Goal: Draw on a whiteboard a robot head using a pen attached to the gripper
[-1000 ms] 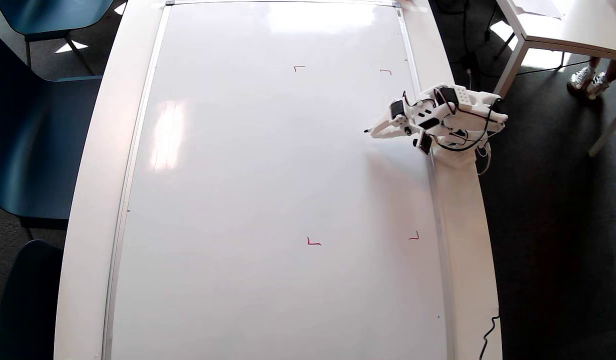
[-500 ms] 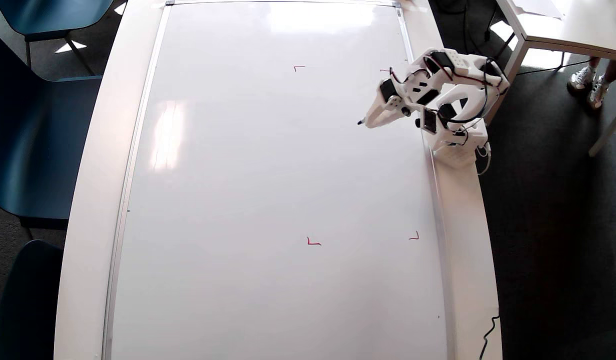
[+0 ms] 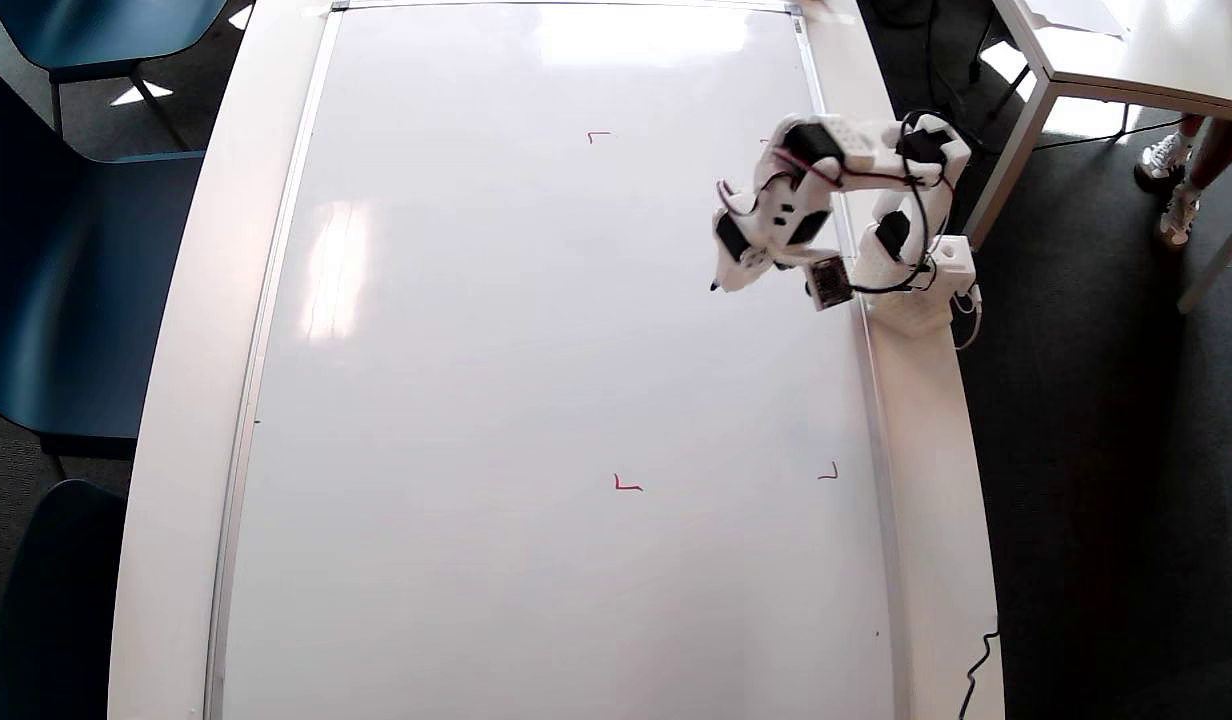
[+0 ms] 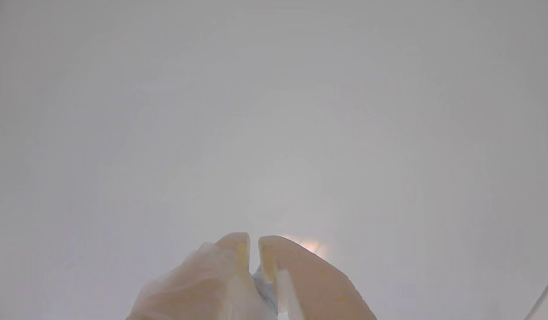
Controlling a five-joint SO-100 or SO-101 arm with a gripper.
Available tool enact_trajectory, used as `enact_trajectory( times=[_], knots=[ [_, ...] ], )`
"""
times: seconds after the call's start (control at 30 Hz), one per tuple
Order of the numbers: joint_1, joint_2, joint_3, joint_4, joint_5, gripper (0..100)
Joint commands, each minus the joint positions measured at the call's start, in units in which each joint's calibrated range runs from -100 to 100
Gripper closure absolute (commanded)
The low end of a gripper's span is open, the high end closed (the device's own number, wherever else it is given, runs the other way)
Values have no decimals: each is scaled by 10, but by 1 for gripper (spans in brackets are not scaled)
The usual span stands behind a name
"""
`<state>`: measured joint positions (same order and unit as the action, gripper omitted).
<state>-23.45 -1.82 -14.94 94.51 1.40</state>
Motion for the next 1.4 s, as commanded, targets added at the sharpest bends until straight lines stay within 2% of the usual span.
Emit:
enact_trajectory(
  times=[0.0,0.13,0.33,0.63,0.93,1.37],
  knots=[
    [-1,62,-29,-40,116,99],
    [-3,115,-61,-135,223,99],
    [-19,212,-146,-221,287,99],
    [-74,332,-211,-228,397,99],
    [-87,365,-206,-224,462,99],
    [-78,405,-210,-293,476,99]
  ],
)
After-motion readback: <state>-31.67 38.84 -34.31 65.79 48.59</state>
